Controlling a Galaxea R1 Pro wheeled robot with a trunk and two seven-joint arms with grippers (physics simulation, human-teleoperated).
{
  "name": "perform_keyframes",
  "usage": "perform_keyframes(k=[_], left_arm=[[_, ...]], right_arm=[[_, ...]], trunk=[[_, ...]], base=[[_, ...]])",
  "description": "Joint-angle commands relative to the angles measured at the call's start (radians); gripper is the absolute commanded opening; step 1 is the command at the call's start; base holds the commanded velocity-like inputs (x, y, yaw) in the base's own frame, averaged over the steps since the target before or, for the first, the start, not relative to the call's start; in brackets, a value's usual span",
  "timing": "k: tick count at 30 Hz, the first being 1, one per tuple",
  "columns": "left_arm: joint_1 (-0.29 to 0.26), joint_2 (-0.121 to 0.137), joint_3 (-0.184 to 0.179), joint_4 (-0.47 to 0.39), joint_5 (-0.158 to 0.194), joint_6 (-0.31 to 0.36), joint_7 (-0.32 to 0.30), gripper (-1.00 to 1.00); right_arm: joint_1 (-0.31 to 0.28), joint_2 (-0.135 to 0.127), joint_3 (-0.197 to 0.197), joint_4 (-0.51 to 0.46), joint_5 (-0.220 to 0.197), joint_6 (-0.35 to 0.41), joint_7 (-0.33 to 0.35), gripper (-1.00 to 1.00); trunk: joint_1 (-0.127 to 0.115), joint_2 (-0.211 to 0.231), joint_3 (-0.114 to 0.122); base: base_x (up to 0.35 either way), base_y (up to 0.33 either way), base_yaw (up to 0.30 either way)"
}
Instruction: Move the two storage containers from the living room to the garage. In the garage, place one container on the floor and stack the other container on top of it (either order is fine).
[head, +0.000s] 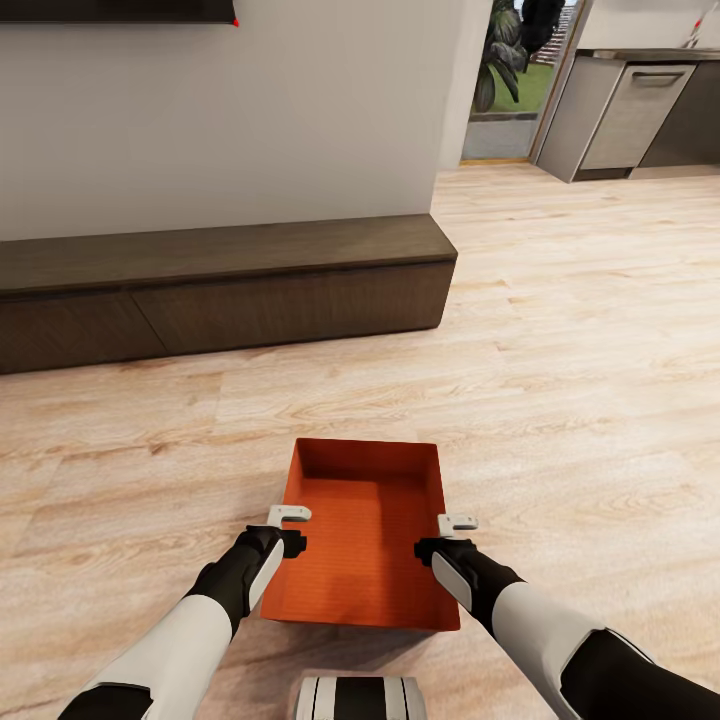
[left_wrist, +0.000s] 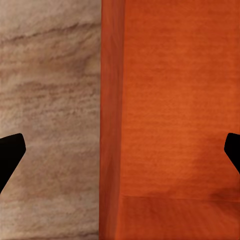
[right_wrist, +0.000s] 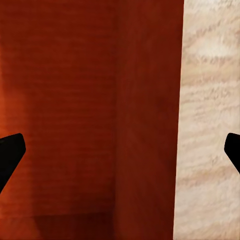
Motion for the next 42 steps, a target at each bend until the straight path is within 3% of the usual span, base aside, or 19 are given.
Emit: perform_keyframes(k=[1, 42], left_arm=[[0.0, 0.0, -0.002, -0.002, -0.001, 0.006, 0.003, 1.0], [0.0, 0.01, -0.001, -0.002, -0.003, 0.006, 0.004, 1.0]], right_arm=[[-0.001, -0.001, 0.008, -0.002, -0.006, 0.006, -0.007, 1.0], [-0.001, -0.002, 0.008, -0.002, -0.006, 0.005, -0.007, 1.0]], trunk=[[0.0, 0.0, -0.001], [0.0, 0.0, -0.001]], base=[[0.0, 0.0, 0.0], [0.0, 0.0, 0.0]])
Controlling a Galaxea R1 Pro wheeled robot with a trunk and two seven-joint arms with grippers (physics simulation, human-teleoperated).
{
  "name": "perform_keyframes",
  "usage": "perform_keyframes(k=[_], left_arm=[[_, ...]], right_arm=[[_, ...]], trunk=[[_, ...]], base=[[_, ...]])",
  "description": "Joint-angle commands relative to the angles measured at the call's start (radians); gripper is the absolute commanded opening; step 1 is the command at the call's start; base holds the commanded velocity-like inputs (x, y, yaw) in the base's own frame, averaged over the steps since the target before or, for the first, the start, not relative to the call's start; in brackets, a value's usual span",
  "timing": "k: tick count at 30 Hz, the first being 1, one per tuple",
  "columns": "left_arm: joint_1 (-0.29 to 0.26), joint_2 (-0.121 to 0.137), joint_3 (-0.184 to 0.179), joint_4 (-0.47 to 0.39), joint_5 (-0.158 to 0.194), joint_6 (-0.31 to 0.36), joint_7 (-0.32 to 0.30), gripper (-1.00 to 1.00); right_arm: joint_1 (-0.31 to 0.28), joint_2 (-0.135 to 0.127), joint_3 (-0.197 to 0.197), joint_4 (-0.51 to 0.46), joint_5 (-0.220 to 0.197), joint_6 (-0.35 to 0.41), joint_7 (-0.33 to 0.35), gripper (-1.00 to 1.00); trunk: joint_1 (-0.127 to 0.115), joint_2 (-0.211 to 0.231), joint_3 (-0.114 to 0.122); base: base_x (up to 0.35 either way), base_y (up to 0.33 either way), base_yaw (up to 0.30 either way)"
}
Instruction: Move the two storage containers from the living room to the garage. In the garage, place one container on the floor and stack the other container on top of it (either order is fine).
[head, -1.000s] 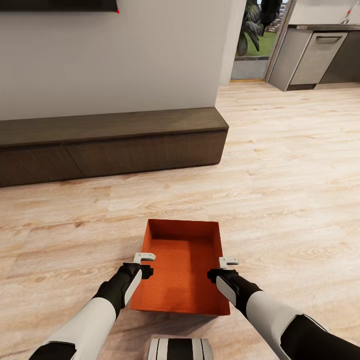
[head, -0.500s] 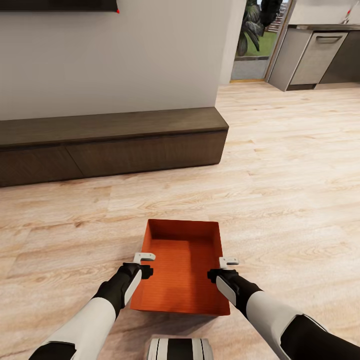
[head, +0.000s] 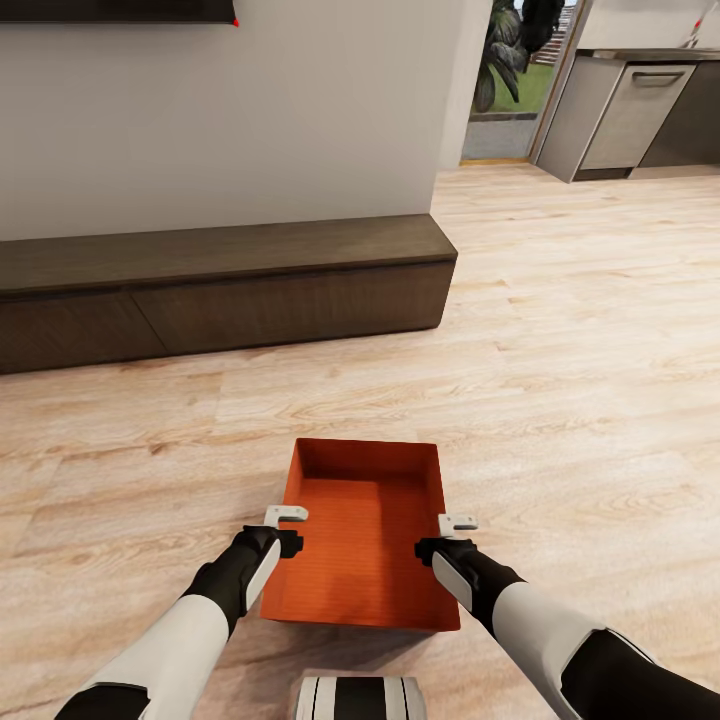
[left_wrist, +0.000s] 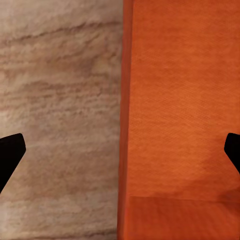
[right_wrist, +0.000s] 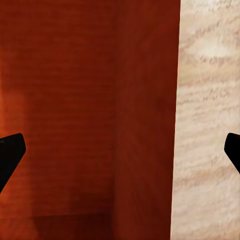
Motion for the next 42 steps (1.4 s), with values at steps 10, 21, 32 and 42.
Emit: perform_keyframes(k=[10, 21, 32, 42], left_arm=[[0.0, 0.0, -0.003, -0.001, -0.002, 0.006, 0.003, 1.0], [0.0, 0.0, -0.004, -0.001, -0.002, 0.006, 0.002, 1.0], [0.0, 0.0, -0.004, -0.001, -0.001, 0.006, 0.002, 1.0], [0.0, 0.0, -0.002, -0.002, -0.001, 0.006, 0.002, 1.0]], right_arm=[[-0.001, -0.007, 0.008, -0.002, -0.006, 0.006, -0.007, 1.0], [-0.001, -0.037, 0.008, -0.002, -0.007, 0.006, 0.0, 1.0], [-0.001, -0.037, 0.008, -0.002, -0.007, 0.006, 0.001, 1.0], [-0.001, -0.037, 0.008, -0.002, -0.006, 0.006, 0.001, 1.0]], trunk=[[0.0, 0.0, -0.001], [0.011, -0.021, -0.01], [0.046, -0.084, -0.038], [0.046, -0.084, -0.038]], base=[[0.0, 0.0, 0.0], [0.0, 0.0, 0.0], [0.0, 0.0, 0.0], [0.0, 0.0, 0.0]])
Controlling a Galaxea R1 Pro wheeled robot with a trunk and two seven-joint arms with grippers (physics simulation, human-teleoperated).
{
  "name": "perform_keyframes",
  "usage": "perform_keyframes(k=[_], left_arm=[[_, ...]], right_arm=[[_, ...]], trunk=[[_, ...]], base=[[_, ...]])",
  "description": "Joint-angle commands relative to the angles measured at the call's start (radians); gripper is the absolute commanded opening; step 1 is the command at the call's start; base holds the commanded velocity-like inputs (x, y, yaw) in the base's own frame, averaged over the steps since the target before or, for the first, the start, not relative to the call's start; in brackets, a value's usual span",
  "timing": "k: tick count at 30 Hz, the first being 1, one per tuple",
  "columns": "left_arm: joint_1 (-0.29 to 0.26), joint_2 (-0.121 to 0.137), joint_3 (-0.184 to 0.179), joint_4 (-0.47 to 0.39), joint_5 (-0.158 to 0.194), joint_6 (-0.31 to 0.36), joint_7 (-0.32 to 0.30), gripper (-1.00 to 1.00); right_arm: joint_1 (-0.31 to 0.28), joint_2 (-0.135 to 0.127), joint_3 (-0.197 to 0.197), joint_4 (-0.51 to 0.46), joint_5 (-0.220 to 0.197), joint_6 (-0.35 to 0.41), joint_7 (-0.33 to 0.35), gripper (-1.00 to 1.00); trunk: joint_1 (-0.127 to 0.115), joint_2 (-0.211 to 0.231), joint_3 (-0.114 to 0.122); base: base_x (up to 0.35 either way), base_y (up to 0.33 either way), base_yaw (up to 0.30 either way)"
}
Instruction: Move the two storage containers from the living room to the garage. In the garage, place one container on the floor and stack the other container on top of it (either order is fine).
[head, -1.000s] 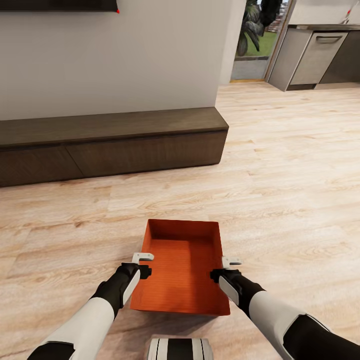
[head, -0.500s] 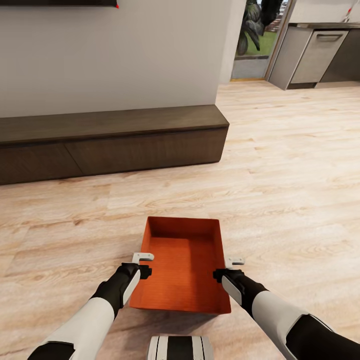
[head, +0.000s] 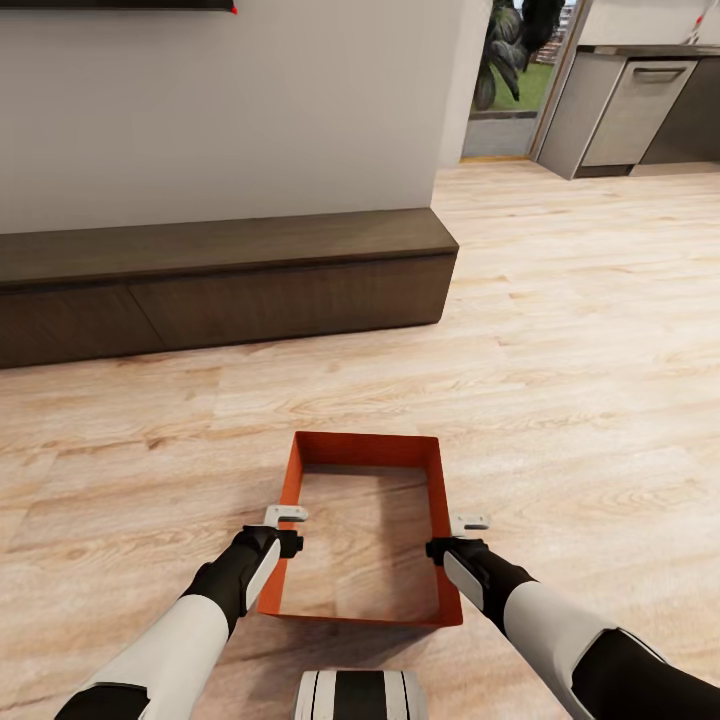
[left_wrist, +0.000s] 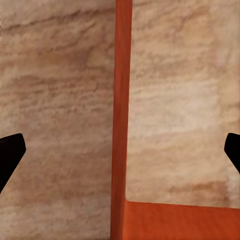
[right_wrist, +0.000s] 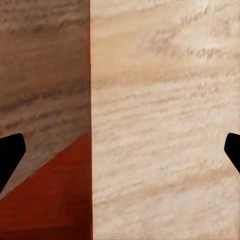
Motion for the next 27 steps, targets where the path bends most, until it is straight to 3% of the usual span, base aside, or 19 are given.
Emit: perform_keyframes(k=[1, 13, 27], left_arm=[[0.0, 0.0, -0.002, -0.002, -0.002, 0.006, 0.003, 1.0], [0.0, 0.0, -0.002, -0.002, -0.001, 0.006, 0.003, 1.0], [0.0, -0.001, -0.004, -0.002, -0.002, 0.007, 0.004, 1.0]], right_arm=[[0.0, 0.0, 0.006, -0.003, -0.012, 0.005, -0.007, 1.0], [0.0, 0.013, 0.006, -0.003, -0.012, 0.005, -0.007, 1.0], [0.0, 0.003, 0.006, -0.003, -0.012, 0.006, -0.007, 1.0]], trunk=[[0.0, 0.0, -0.001], [0.0, 0.0, -0.001], [0.0, 0.0, -0.001]], base=[[0.0, 0.0, 0.0], [0.0, 0.0, 0.0], [0.0, 0.0, 0.0]])
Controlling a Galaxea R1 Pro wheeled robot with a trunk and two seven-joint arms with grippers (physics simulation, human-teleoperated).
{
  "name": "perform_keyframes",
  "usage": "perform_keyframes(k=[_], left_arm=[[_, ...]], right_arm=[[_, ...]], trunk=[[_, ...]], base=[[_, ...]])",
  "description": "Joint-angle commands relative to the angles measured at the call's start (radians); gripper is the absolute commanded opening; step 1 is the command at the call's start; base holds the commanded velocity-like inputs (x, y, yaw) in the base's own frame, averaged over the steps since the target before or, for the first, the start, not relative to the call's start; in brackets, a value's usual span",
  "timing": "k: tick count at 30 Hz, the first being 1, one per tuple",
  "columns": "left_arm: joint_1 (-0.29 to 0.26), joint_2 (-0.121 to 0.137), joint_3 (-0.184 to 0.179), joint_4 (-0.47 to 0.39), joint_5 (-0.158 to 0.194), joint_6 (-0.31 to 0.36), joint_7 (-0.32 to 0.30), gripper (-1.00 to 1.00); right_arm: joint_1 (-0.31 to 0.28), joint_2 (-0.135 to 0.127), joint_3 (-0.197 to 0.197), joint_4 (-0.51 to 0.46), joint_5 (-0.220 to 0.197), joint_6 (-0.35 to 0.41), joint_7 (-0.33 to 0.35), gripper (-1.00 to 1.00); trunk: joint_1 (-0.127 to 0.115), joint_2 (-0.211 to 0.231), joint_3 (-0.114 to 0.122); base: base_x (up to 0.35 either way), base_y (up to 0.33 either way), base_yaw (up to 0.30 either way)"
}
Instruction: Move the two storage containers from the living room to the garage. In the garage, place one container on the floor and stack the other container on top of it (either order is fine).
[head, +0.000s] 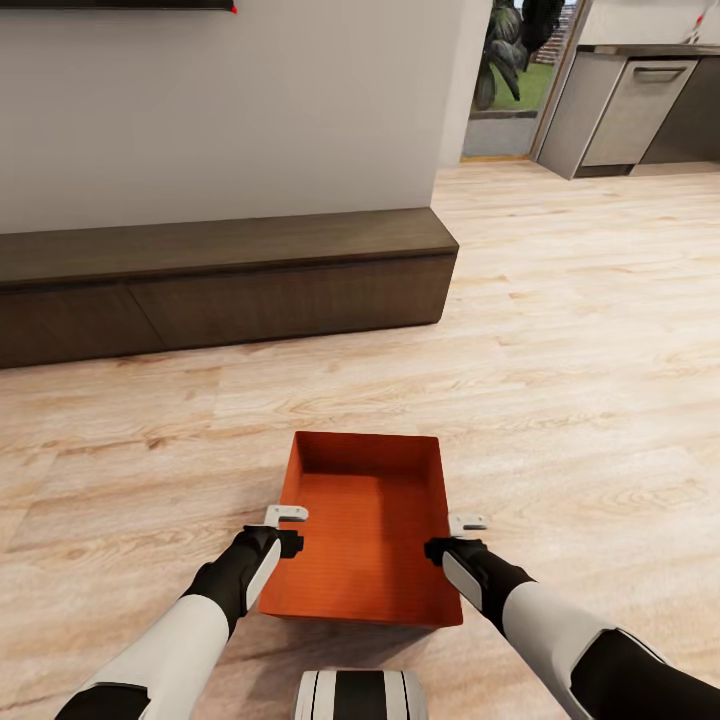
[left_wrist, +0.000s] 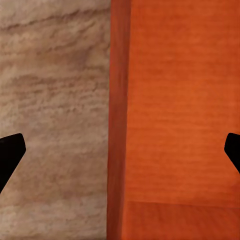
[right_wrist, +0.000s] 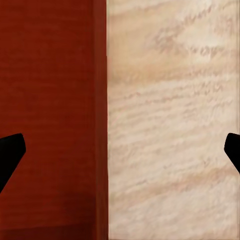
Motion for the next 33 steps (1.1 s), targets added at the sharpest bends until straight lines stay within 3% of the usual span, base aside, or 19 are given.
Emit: perform_keyframes(k=[1, 14, 15, 17, 18, 33], left_arm=[[0.0, 0.0, -0.002, -0.002, -0.002, 0.006, 0.004, 1.0], [0.0, -0.002, 0.001, -0.001, 0.0, 0.006, 0.006, 1.0], [0.0, -0.001, 0.002, -0.001, 0.001, 0.006, 0.006, -1.0], [0.0, -0.001, 0.003, 0.003, 0.002, 0.007, 0.007, -1.0], [0.0, -0.001, 0.003, 0.006, 0.002, 0.008, 0.008, -1.0], [0.0, -0.001, -0.001, 0.025, -0.005, 0.037, 0.006, -1.0]], right_arm=[[-0.001, -0.001, 0.008, -0.002, -0.006, 0.006, -0.007, 1.0], [-0.001, -0.001, 0.008, -0.002, -0.006, 0.004, -0.007, 1.0], [-0.001, 0.0, 0.009, -0.002, -0.006, 0.004, -0.007, 1.0], [-0.001, 0.003, 0.009, -0.002, -0.006, 0.005, -0.007, 1.0], [-0.001, 0.003, 0.009, -0.002, -0.006, 0.005, -0.007, -1.0], [-0.001, -0.001, 0.008, -0.002, -0.006, 0.004, -0.007, -1.0]], trunk=[[0.0, 0.0, -0.001], [0.0, 0.0, -0.001], [0.0, 0.0, -0.001], [0.0, 0.0, -0.001], [0.0, 0.0, -0.001], [0.0, 0.0, -0.001]], base=[[0.0, 0.0, 0.0], [0.0, 0.0, 0.0], [0.0, 0.0, 0.0], [0.0, 0.0, 0.0], [0.0, 0.0, 0.0], [0.0, 0.0, 0.0]])
